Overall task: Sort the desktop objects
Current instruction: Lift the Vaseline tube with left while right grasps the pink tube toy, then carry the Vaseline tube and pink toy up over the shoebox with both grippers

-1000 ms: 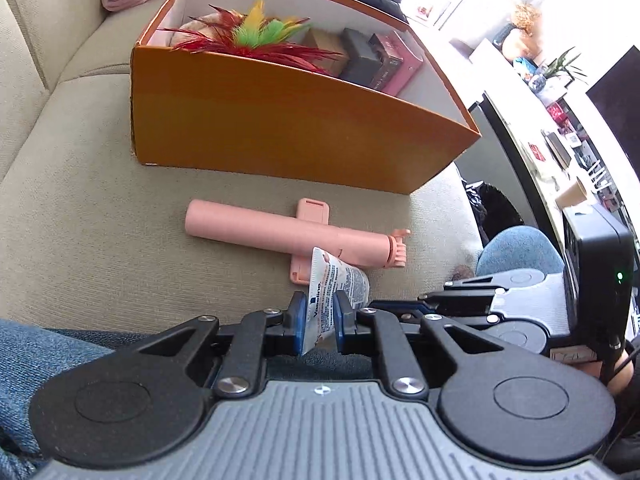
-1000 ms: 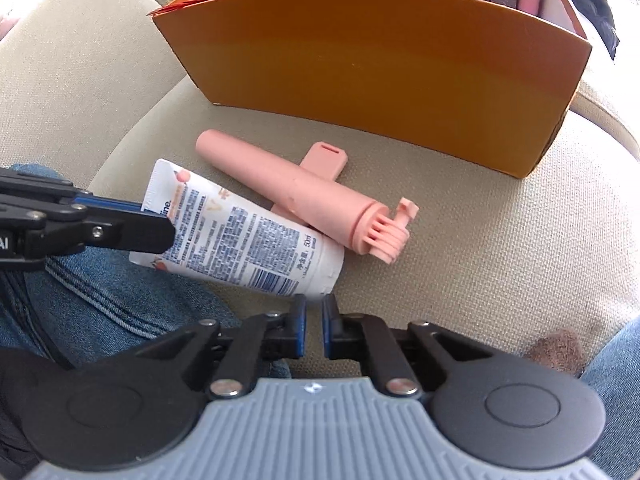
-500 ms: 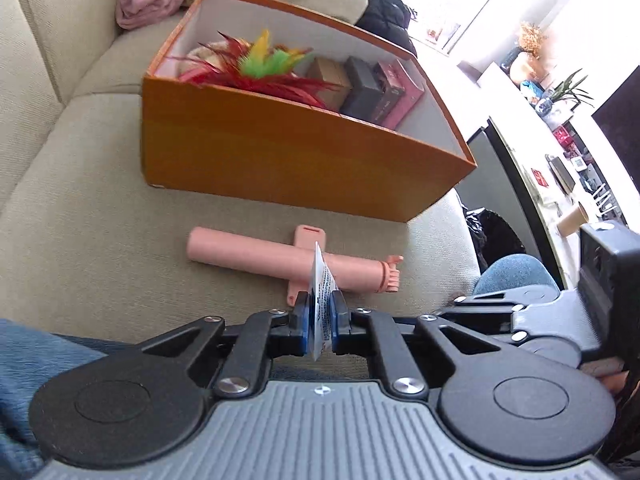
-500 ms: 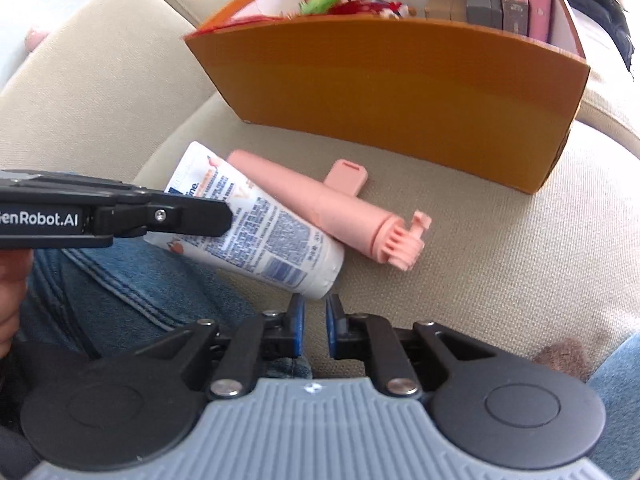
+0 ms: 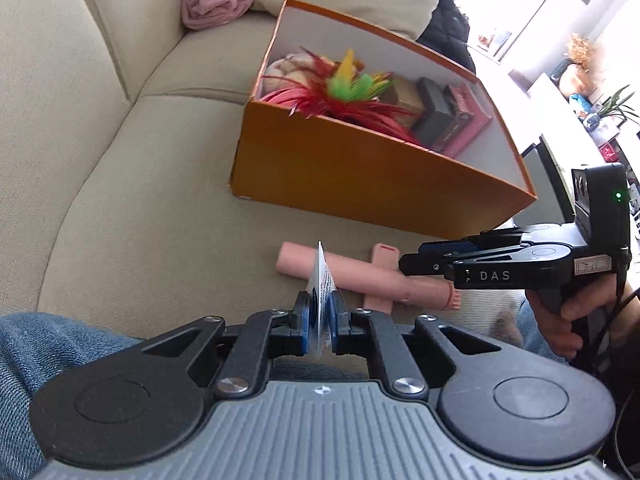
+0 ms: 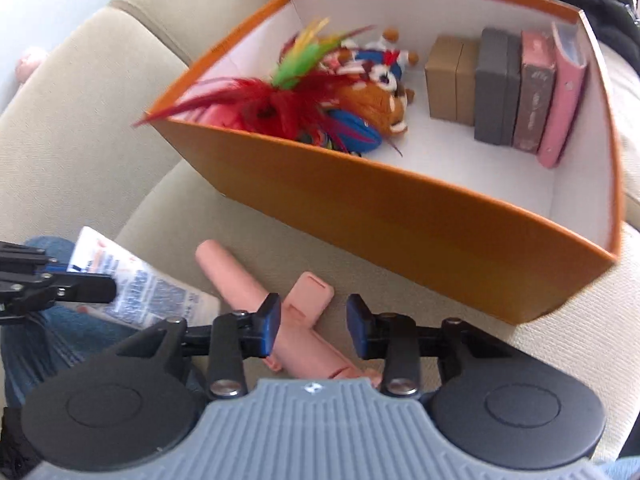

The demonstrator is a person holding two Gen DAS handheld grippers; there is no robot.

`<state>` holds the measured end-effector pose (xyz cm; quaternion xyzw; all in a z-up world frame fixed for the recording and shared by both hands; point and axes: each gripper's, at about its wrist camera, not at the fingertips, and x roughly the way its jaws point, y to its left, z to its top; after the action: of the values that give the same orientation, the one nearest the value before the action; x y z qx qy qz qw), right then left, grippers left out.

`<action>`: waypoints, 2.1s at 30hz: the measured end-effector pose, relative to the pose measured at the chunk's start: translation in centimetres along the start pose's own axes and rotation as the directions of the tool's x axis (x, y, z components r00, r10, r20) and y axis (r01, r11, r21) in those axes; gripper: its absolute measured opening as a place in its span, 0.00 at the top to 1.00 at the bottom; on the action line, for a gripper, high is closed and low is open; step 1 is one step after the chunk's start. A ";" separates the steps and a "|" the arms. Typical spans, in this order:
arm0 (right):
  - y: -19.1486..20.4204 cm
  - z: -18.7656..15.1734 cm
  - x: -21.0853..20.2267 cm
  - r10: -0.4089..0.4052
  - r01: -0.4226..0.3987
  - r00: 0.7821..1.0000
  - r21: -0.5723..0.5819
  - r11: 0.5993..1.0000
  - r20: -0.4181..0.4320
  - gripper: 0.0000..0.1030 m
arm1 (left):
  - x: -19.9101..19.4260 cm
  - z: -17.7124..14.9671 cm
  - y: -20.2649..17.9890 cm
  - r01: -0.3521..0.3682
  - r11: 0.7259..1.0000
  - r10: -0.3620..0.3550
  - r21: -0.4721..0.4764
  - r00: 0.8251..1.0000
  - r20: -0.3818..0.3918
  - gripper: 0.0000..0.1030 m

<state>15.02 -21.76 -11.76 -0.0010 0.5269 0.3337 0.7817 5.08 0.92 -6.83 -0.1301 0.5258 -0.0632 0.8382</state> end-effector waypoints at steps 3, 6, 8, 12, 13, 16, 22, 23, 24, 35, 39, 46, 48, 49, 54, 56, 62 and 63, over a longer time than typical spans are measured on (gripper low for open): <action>-0.4 0.5 1.2 0.029 -0.028 0.999 0.020 0.999 -0.023 0.57 | 0.8 0.1 0.4 0.004 1.000 -0.004 -0.016 1.000 -0.022 0.90; -0.5 0.4 2.3 0.013 -0.012 0.998 0.016 1.000 -0.054 0.58 | 1.5 0.4 0.6 0.004 1.000 -0.005 -0.027 0.999 -0.033 0.90; -0.3 0.3 2.7 0.013 -0.013 0.999 0.007 1.000 -0.052 0.57 | 1.6 0.6 0.7 0.006 0.999 -0.007 -0.032 0.999 -0.032 0.90; -0.2 0.3 2.7 0.047 -0.046 0.998 0.014 0.999 -0.046 0.76 | 1.9 0.8 0.6 0.006 1.000 -0.008 -0.031 0.999 -0.036 0.90; -0.1 0.2 2.5 0.043 -0.043 0.998 0.008 0.999 -0.042 0.76 | 1.9 0.9 0.6 0.006 1.000 -0.007 -0.030 0.999 -0.037 0.90; 0.4 0.0 1.5 0.045 -0.045 0.999 -0.011 0.999 -0.011 0.83 | 1.9 0.9 0.6 0.003 0.999 -0.004 -0.037 0.999 -0.040 0.90; 3.5 -1.2 -2.0 0.043 -0.036 0.999 -0.176 0.984 0.033 0.92 | 1.3 0.5 0.7 -0.018 0.998 0.015 -0.054 0.998 -0.055 0.90; 4.3 -1.6 -2.3 0.038 -0.028 0.999 -0.222 0.975 0.038 0.93 | 1.2 0.4 0.7 -0.023 0.998 0.020 -0.053 0.998 -0.055 0.90; 5.1 -2.1 -2.8 0.027 -0.014 0.999 -0.272 0.962 0.042 0.94 | 1.0 0.3 0.7 -0.030 0.998 0.027 -0.053 0.998 -0.055 0.90; 9.9 -5.2 -1.1 -0.136 0.156 0.988 -0.479 0.864 0.076 0.85 | 0.6 -0.5 0.6 -0.048 0.998 0.047 -0.045 0.998 -0.044 0.90; 11.0 -6.0 0.2 -0.179 0.206 0.978 -0.481 0.852 0.103 0.85 | 0.6 -0.6 0.9 -0.044 0.997 0.042 -0.056 0.998 -0.037 0.90; 11.4 -6.3 -0.6 -0.230 0.277 0.961 -0.548 0.790 0.154 0.94 | -1.0 -0.7 0.6 -0.037 0.999 0.037 -0.031 0.999 0.006 0.90; 11.3 -6.2 -1.8 -0.222 0.269 0.963 -0.582 0.767 0.153 0.94 | -1.8 -0.6 0.5 -0.027 0.999 0.028 -0.022 0.999 0.023 0.90; 11.2 -6.1 -2.5 -0.216 0.266 0.964 -0.599 0.755 0.155 0.94 | -2.2 -0.4 0.5 -0.018 1.000 0.019 -0.020 0.999 0.029 0.90; 11.3 -5.0 -7.6 -0.160 0.238 0.971 -0.684 0.690 0.177 0.94 | -4.7 1.0 -0.4 0.026 0.999 -0.027 0.020 0.997 0.072 0.90; 11.5 -4.1 -9.5 -0.154 0.267 0.963 -0.714 0.647 0.220 0.94 | -5.8 2.1 -1.0 0.027 0.998 -0.032 0.053 0.995 0.098 0.90; 11.1 -0.1 -12.6 -0.229 0.375 0.926 -0.818 0.436 0.302 0.94 | -8.0 5.9 -2.8 0.025 0.992 -0.047 0.127 0.983 0.179 0.90; 10.8 0.6 -12.5 -0.258 0.383 0.919 -0.835 0.394 0.300 0.94 | -8.1 6.6 -3.1 0.023 0.991 -0.049 0.134 0.980 0.193 0.90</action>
<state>7.13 -19.68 2.63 -0.4851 0.2189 0.3992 0.7466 7.50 0.93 3.79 -0.0899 0.4331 -0.0999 0.8913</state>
